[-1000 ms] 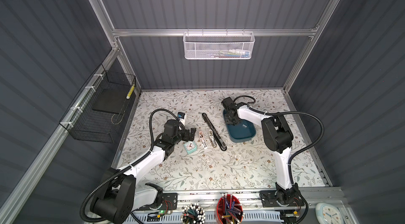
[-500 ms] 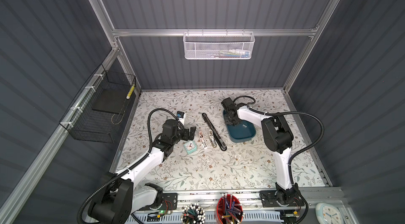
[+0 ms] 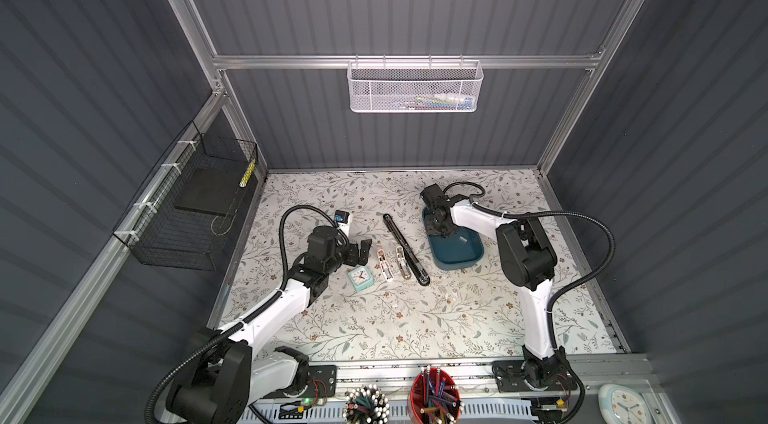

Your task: Load the staples into the stapler

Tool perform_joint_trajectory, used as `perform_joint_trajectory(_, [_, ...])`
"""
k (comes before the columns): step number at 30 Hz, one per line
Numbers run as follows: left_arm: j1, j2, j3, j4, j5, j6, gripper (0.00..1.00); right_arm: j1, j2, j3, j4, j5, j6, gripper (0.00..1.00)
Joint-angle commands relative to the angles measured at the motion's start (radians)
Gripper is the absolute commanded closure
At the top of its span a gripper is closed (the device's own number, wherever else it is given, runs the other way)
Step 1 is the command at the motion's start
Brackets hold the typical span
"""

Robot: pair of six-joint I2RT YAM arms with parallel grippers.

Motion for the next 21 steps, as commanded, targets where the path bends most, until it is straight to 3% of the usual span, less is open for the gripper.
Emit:
perform_joint_trajectory(1, [-0.002, -0.013, -0.006, 0.010, 0.015, 0.013, 0.00, -0.001, 0.008, -0.022, -0.014, -0.004, 0.006, 0.87])
perform_joint_trajectory(13, [0.001, -0.108, -0.019, -0.081, -0.022, -0.042, 0.00, 0.012, -0.191, -0.113, 0.096, 0.000, -0.070, 0.90])
perform_joint_trajectory(21, [0.084, -0.127, -0.029, -0.187, 0.002, -0.128, 0.00, 0.098, -0.400, -0.291, 0.238, 0.034, -0.146, 0.93])
